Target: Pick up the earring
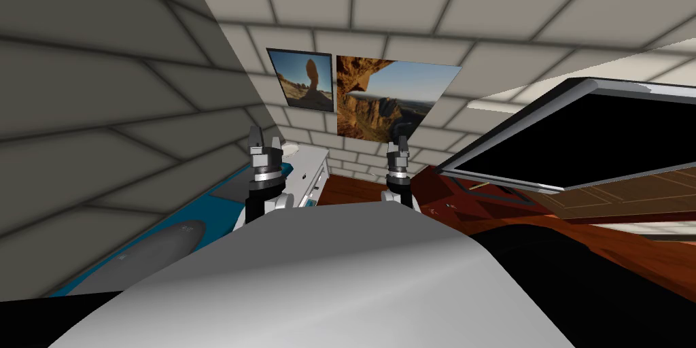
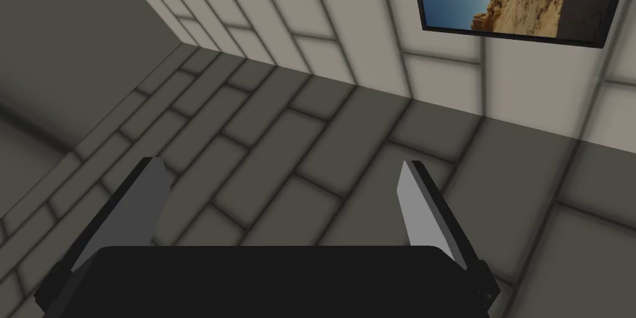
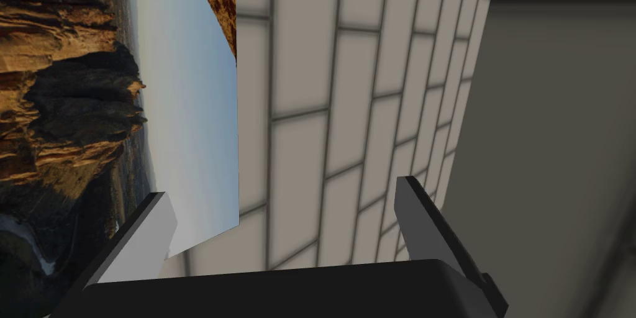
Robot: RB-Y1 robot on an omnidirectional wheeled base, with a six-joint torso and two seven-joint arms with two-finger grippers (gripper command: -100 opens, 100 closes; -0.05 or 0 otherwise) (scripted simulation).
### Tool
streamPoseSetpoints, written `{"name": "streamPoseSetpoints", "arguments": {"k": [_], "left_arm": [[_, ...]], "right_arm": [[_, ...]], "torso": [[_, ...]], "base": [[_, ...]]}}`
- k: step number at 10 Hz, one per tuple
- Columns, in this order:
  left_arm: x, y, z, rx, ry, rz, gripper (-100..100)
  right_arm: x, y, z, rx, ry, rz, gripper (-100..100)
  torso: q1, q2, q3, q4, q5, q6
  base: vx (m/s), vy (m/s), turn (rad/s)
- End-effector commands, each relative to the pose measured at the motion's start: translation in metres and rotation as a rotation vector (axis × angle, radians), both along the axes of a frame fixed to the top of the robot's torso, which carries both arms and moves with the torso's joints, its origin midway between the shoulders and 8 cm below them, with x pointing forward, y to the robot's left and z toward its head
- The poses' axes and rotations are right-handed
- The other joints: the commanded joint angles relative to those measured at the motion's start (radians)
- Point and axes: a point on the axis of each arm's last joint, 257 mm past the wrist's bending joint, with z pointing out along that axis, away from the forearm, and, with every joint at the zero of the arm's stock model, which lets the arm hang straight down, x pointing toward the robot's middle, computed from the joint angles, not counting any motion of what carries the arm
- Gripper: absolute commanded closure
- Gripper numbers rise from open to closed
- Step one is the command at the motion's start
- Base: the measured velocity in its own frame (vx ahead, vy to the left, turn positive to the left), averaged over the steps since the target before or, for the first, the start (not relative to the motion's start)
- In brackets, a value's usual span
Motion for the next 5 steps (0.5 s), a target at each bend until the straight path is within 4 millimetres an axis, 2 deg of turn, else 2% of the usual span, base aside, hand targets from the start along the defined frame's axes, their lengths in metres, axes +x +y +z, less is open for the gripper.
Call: {"name": "streamPoseSetpoints", "arguments": {"k": [1, 4, 5], "left_arm": [[0.004, -0.003, -0.006, 0.036, 0.027, -0.007, -100], [0.018, -0.005, -0.028, 0.123, 0.120, -0.007, -100], [0.018, -0.005, -0.028, 0.123, 0.120, -0.007, -100]], "right_arm": [[0.000, 0.000, 0.000, 0.000, 0.000, 0.000, 0], [0.000, 0.000, 0.000, 0.000, 0.000, 0.000, 0], [0.000, 0.000, 0.000, 0.000, 0.000, 0.000, 0]], "torso": [[0.000, 0.000, 0.000, 0.000, 0.000, 0.000], [0.000, -0.001, 0.000, 0.000, 0.000, 0.000], [0.000, -0.001, 0.000, 0.000, 0.000, 0.000]], "base": [[0.004, -0.002, 0.015], [0.010, -0.005, 0.027], [0.010, -0.003, 0.014]]}}
